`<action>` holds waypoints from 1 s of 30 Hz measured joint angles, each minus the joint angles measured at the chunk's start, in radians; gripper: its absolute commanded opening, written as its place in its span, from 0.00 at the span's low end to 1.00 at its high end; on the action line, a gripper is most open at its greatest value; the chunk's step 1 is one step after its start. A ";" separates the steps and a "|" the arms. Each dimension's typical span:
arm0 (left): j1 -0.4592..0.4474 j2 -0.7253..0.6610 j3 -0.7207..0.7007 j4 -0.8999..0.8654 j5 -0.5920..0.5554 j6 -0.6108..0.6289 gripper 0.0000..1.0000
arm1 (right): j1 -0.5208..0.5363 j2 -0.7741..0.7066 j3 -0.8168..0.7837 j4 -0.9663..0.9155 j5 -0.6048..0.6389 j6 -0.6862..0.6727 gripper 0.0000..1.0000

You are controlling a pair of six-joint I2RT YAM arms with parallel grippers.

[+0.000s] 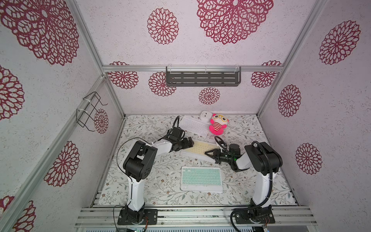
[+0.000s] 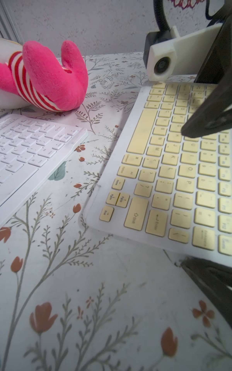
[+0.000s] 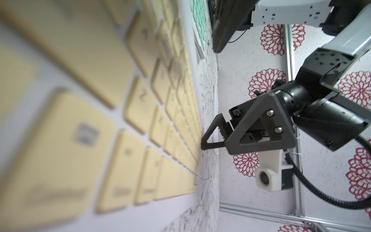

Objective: Stack the numeric keypads
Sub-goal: Pick up the numeric keypad from the center of the board.

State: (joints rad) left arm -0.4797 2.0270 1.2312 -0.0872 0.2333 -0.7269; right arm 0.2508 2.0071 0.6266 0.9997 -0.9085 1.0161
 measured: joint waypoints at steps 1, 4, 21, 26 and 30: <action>0.000 -0.006 -0.007 0.001 0.003 0.000 0.98 | 0.000 -0.015 0.008 -0.054 0.013 -0.026 0.22; 0.001 -0.021 -0.027 0.003 0.006 -0.003 0.98 | 0.000 -0.052 0.035 -0.161 0.011 -0.094 0.15; 0.125 -0.262 -0.311 -0.023 0.223 -0.039 0.98 | -0.001 -0.232 0.079 -0.370 -0.028 -0.163 0.12; 0.153 -0.294 -0.361 0.026 0.309 -0.030 0.98 | 0.000 -0.327 0.071 -0.430 -0.087 -0.200 0.13; 0.155 -0.297 -0.380 0.117 0.407 -0.045 0.99 | 0.000 -0.374 0.068 -0.451 -0.126 -0.213 0.14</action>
State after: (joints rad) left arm -0.3244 1.7302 0.8509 0.0299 0.6407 -0.7723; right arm 0.2504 1.6329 0.6941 0.5491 -1.0348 0.8028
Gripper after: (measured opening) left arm 0.983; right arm 0.140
